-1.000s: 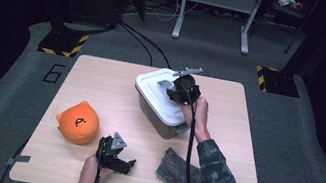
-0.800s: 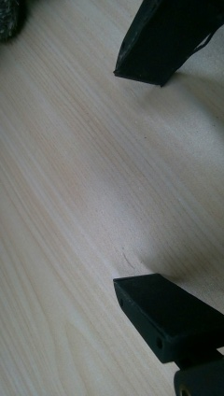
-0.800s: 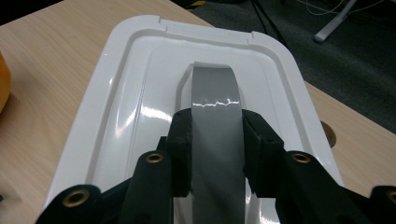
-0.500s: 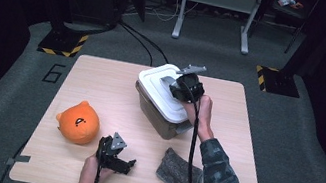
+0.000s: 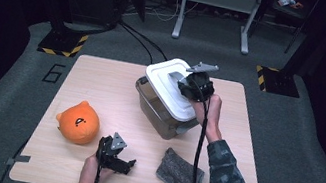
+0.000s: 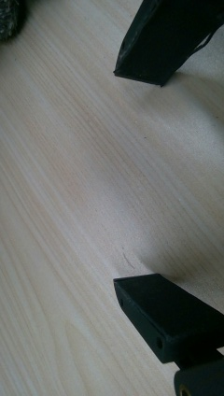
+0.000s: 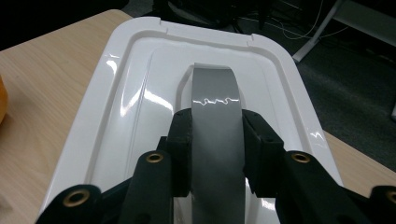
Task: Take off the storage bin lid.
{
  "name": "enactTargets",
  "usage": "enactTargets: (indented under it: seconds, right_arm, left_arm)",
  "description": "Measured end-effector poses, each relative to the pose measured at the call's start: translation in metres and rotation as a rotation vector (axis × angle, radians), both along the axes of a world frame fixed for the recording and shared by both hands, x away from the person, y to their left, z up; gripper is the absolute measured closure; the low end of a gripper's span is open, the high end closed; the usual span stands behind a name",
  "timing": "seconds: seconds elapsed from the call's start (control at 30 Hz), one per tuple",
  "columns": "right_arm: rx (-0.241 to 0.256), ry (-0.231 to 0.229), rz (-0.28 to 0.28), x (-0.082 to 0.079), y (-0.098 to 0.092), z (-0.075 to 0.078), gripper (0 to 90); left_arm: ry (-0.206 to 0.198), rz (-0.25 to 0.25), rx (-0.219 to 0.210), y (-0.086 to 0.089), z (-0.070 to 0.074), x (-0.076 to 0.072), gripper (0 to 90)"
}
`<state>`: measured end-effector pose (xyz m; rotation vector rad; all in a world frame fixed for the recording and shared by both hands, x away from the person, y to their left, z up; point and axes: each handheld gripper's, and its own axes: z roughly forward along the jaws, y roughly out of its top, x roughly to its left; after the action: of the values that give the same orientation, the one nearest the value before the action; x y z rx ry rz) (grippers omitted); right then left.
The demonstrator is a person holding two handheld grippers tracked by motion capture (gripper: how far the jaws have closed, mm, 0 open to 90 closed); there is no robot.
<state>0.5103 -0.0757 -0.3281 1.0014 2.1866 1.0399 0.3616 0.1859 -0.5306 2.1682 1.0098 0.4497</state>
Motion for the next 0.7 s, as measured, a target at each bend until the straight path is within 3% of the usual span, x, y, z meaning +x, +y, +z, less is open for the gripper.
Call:
enactTargets:
  seconds: [0.17, 0.57, 0.7]
  right_arm:
    - [-0.005, -0.038, -0.014, -0.004, -0.008, 0.006, 66.6]
    - [0.021, -0.062, -0.094, -0.006, -0.034, 0.011, 66.6]
    - [0.008, -0.063, -0.115, -0.005, -0.045, 0.011, 66.6]
  left_arm:
    - [0.000, 0.000, 0.002, 0.000, 0.000, 0.000, 1.5]
    - [0.000, 0.000, 0.000, 0.000, 0.000, 0.000, 1.5]
    - [0.004, 0.002, -0.006, 0.000, 0.000, 0.000, 1.5]
